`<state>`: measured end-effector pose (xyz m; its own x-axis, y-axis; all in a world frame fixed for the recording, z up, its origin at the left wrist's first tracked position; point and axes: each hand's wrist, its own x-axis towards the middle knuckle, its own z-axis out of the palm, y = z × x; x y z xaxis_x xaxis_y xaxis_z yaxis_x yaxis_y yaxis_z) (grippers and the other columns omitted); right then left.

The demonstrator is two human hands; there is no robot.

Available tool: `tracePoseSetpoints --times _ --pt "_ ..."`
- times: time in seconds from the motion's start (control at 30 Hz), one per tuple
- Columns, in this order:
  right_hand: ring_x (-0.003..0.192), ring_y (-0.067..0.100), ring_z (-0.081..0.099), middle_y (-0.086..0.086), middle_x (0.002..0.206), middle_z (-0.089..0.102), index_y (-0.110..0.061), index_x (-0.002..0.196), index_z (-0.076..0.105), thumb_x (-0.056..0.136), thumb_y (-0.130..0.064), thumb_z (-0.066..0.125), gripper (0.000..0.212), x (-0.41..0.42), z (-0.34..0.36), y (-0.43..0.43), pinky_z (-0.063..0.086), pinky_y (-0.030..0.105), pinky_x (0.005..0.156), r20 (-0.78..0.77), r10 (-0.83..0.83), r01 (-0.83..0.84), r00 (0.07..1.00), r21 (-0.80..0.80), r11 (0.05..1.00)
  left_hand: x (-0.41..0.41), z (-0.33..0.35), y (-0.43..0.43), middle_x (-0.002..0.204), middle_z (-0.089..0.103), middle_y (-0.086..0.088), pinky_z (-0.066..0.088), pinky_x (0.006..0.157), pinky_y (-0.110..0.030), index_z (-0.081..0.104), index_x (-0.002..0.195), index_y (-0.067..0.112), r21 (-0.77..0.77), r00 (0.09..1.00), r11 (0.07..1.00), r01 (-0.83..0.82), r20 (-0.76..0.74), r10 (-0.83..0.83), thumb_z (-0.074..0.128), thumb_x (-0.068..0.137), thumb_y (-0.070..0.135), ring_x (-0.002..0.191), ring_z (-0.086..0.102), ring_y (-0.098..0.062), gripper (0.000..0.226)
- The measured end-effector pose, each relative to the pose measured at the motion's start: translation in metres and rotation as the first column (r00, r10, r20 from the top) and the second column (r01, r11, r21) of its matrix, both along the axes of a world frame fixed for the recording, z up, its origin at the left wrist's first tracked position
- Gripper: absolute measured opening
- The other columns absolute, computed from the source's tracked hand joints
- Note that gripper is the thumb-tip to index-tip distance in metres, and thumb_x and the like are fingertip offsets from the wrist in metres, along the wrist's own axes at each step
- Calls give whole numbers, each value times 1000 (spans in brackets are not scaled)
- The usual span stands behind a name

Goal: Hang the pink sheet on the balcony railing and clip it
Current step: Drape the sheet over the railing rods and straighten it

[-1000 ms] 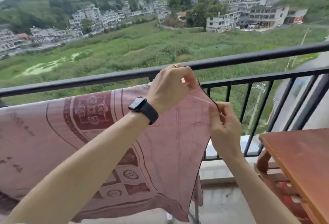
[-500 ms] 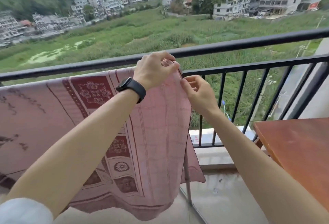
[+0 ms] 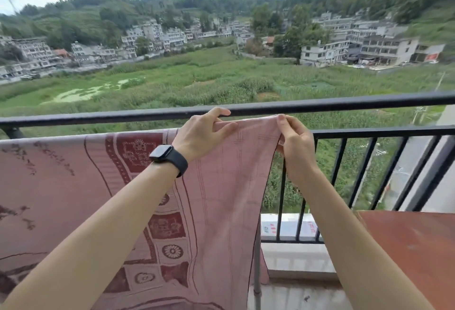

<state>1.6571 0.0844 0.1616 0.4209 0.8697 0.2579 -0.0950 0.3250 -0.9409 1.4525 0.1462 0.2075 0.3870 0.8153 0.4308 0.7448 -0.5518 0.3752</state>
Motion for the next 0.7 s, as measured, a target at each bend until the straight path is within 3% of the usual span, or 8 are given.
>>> tracePoseSetpoints --times 0.1,0.17,0.23,0.3,0.37,0.47,0.57,0.7 --pt "63 17 52 2 72 57 -17 84 67 102 -38 52 31 -2 -35 -3 44 30 58 114 -1 19 994 -161 987 -22 -11 4 94 70 6 47 84 -35 63 120 33 135 990 987 -86 -99 100 49 90 67 95 64 -20 48" --pt "56 14 43 0 65 50 -17 84 67 103 -35 51 31 -4 -55 -4 36 27 51 96 11 13 995 -245 969 -25 -24 1 95 69 4 41 87 -35 66 119 29 276 992 958 -79 -69 102 54 90 60 94 62 -22 44" --pt "66 14 55 -1 77 63 -18 96 68 102 -47 47 37 -6 -57 -8 43 27 60 66 7 8 998 -220 976 -24 -41 -3 108 70 1 39 98 -40 66 122 26 405 993 908 -110 5 118 66 88 48 103 61 -25 40" --pt "93 13 65 -2 106 70 -19 114 65 96 -63 44 52 -12 -52 -10 50 30 80 141 95 -66 986 -195 978 -18 -57 -3 117 68 0 36 105 -42 65 124 24 481 987 863 -155 47 151 74 84 36 111 57 -26 42" --pt "103 12 64 -3 111 68 -19 115 62 94 -56 56 43 -16 -48 -12 51 27 81 254 94 -54 963 -158 986 -11 -66 -2 118 67 1 34 109 -43 67 121 22 537 983 824 -182 102 151 75 83 28 114 56 -25 39" --pt "84 7 65 -5 90 65 -20 93 59 96 -32 64 13 -15 -42 -18 51 20 63 295 -106 121 950 -32 992 -5 -70 -6 126 64 3 28 115 -48 65 125 22 560 983 807 -185 114 146 69 86 34 123 52 -24 41" --pt "64 -4 53 -6 82 59 -13 95 57 98 -30 61 18 -10 -52 -23 46 14 56 324 -255 248 911 63 967 -11 -71 -13 140 55 2 23 118 -48 57 136 23 517 991 846 -127 40 125 60 91 45 135 42 -22 50" --pt "73 8 59 -8 83 64 -16 99 62 101 -40 53 26 -18 -86 -13 41 7 57 354 -299 346 886 -77 935 -23 -66 -17 149 45 0 20 120 -47 45 145 26 485 987 873 -52 -107 118 59 90 45 142 35 -24 59"
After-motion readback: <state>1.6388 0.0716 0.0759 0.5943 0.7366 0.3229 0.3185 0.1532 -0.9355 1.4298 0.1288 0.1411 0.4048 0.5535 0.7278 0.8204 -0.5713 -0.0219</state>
